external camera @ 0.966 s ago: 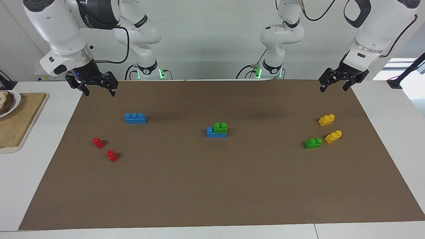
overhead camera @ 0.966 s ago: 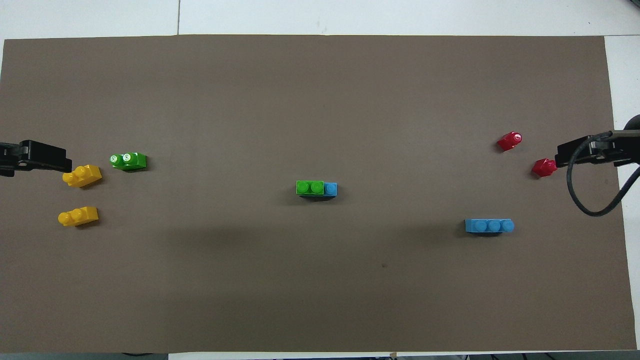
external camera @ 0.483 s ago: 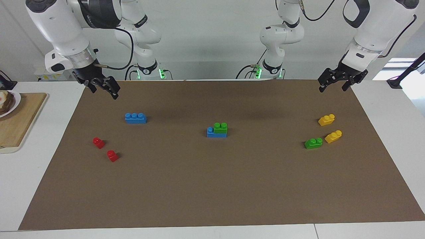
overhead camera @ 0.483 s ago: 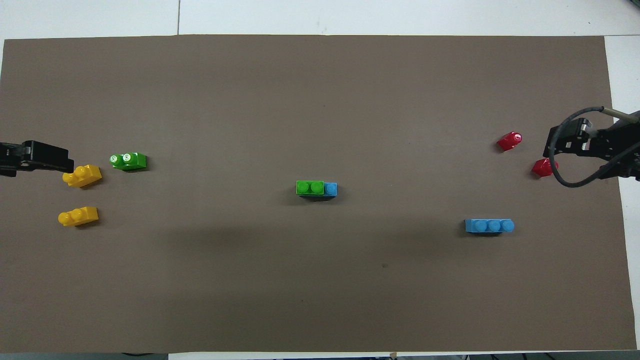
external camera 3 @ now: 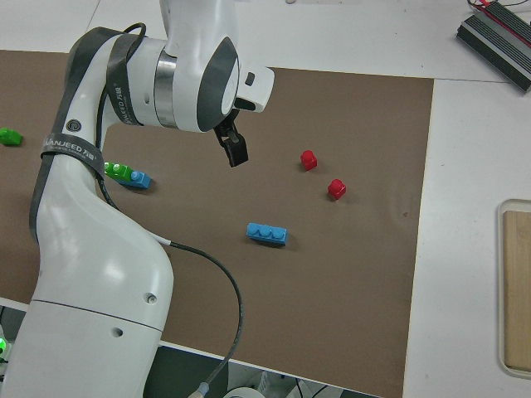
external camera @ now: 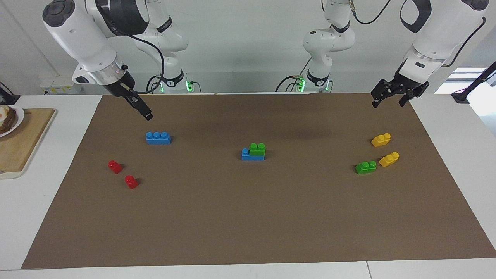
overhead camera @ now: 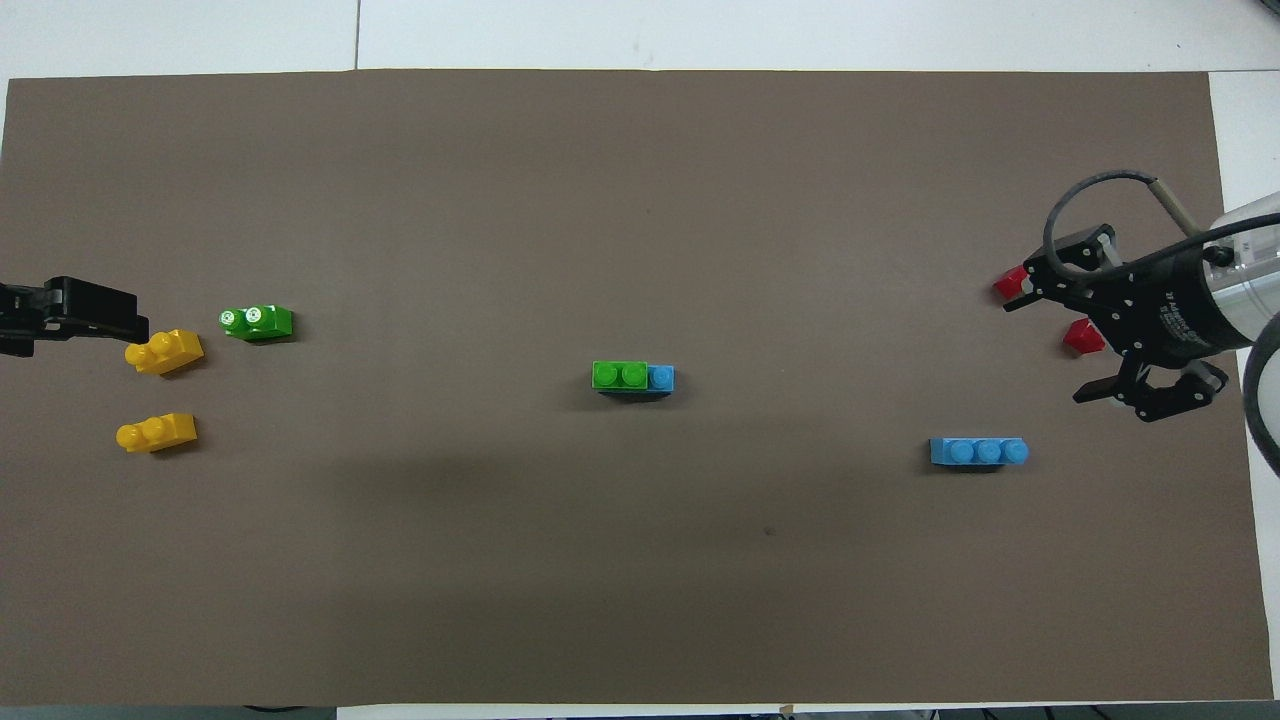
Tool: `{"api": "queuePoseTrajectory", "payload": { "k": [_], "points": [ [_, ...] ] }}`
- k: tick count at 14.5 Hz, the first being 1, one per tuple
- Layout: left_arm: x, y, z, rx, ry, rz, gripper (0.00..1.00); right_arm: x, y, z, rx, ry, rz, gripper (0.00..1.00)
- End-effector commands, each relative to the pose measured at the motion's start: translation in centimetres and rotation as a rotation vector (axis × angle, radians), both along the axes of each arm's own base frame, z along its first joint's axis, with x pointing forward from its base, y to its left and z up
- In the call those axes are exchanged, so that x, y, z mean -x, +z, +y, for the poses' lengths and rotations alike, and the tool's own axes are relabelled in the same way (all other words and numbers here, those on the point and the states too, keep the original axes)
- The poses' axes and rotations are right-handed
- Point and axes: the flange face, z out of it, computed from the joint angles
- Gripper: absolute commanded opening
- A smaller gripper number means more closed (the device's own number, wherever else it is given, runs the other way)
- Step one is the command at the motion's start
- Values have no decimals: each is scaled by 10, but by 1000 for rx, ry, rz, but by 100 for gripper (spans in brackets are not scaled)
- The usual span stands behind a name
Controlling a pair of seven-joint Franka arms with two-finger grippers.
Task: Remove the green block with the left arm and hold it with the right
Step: 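Swing the left gripper and the right gripper toward the central brick pair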
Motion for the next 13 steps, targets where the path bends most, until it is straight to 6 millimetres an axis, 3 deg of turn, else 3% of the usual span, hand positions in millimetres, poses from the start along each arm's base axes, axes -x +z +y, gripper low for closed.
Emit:
{"api": "queuePoseTrajectory", "payload": {
  "k": [1, 4, 7, 9, 13],
  "points": [
    [13, -5, -13, 3, 96, 11, 100, -1, -17, 27, -79, -122, 31, 100],
    [17, -7, -22, -2, 163, 27, 100, -21, -37, 40, -199, -333, 95, 100],
    [26, -14, -35, -12, 234, 49, 100, -31, -56, 65, -223, -417, 141, 100],
    [36, -23, -54, -27, 386, 61, 100, -36, -70, 82, -232, -465, 177, 100],
    [33, -29, -77, -18, 669, 13, 100, -42, -89, 111, -209, -582, 217, 100]
  ]
}}
